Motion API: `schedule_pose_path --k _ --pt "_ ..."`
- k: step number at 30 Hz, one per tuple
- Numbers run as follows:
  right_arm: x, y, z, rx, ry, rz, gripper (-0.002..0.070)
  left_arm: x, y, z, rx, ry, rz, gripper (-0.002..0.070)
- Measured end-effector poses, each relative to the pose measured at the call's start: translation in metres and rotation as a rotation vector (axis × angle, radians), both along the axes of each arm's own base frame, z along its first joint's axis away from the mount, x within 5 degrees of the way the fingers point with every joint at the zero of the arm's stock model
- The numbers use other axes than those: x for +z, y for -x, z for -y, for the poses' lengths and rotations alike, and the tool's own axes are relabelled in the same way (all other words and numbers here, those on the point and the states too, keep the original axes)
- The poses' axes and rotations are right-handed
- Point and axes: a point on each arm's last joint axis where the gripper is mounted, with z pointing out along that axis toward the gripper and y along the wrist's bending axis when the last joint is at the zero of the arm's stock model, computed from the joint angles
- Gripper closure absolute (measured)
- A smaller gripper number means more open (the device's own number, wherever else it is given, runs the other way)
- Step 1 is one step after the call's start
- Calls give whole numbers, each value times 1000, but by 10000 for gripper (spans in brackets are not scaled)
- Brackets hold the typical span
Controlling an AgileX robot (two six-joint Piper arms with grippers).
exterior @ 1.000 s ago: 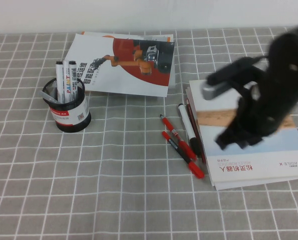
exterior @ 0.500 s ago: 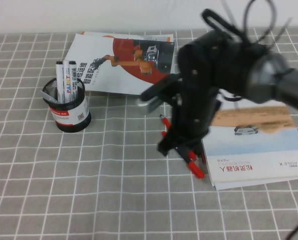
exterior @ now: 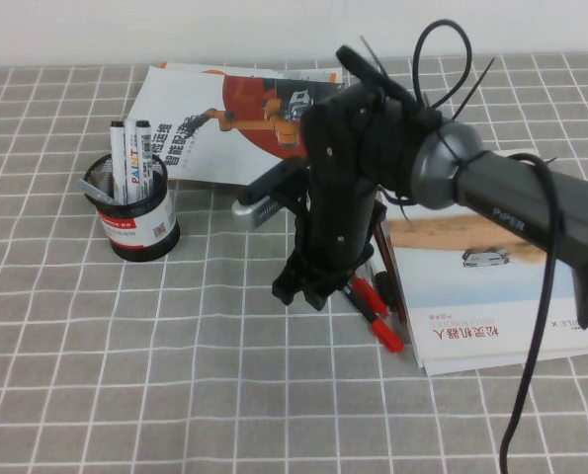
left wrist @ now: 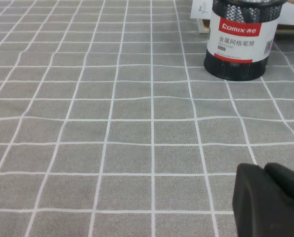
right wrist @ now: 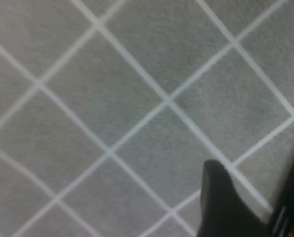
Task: Put the pen into the pen holder
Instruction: Pick up the pen on the table
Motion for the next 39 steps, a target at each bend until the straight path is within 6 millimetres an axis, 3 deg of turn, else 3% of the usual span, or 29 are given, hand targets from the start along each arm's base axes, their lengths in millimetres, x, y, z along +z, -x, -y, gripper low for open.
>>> schedule_pose_path --k 13,35,39 --pt "-22 -8 3 -47 85 13 454 0 0 0 0 0 0 678" --pt "-28 -15 7 -84 107 21 456 0 0 0 0 0 0 678" --pt "-32 -15 7 -90 97 2 517 0 0 0 0 0 0 678"
